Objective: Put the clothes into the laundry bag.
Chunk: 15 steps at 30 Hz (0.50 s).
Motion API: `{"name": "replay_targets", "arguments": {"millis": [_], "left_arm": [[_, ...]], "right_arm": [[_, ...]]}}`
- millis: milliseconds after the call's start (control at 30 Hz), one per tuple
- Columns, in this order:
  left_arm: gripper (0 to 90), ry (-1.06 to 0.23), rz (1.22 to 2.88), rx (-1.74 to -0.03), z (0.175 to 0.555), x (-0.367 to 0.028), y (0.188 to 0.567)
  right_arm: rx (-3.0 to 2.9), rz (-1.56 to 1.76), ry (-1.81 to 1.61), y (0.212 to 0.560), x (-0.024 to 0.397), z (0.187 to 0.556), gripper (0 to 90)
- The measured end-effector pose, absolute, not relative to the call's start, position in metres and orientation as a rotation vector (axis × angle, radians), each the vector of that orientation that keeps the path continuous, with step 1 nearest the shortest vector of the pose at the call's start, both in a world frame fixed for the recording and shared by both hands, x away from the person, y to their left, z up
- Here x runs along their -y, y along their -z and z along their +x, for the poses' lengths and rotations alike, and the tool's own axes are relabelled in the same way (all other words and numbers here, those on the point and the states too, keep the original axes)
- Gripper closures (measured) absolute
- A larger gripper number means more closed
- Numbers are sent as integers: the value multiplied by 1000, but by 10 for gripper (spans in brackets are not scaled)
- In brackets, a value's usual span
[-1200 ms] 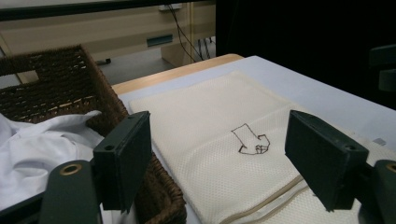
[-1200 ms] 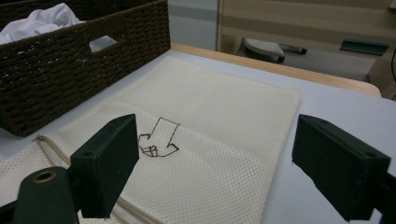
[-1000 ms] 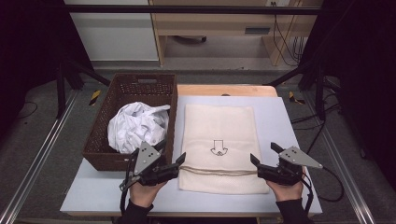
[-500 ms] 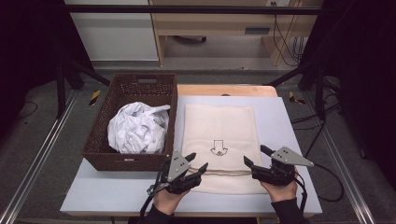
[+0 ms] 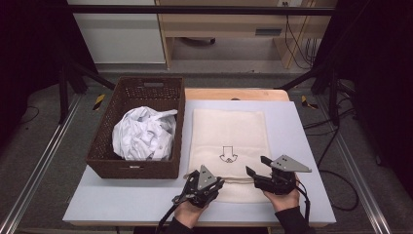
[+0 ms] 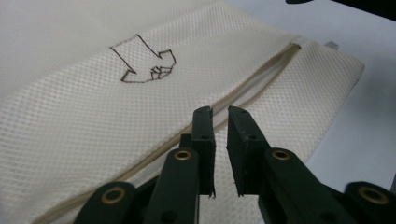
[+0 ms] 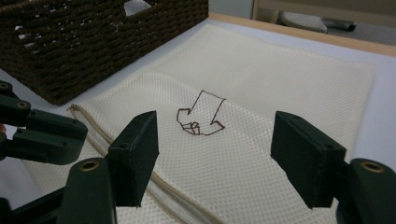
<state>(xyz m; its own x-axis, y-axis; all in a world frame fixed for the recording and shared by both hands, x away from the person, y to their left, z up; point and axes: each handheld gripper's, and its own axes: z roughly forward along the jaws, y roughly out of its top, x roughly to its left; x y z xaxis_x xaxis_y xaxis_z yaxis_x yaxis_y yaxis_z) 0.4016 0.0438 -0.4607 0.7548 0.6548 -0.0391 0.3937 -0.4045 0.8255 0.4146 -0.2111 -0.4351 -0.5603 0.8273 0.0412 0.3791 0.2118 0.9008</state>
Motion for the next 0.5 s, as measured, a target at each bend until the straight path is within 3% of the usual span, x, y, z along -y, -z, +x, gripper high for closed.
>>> {"name": "replay_targets", "arguments": {"millis": [233,500], "left_arm": [[885,-324,2111,-772,405,-36,472],[890,-305,2157,-765,408,-30,482]], "right_arm": [[-2102,1107,-1288,444,201,420,403],[-2236,1124,-1216,466,184,432,511]]}}
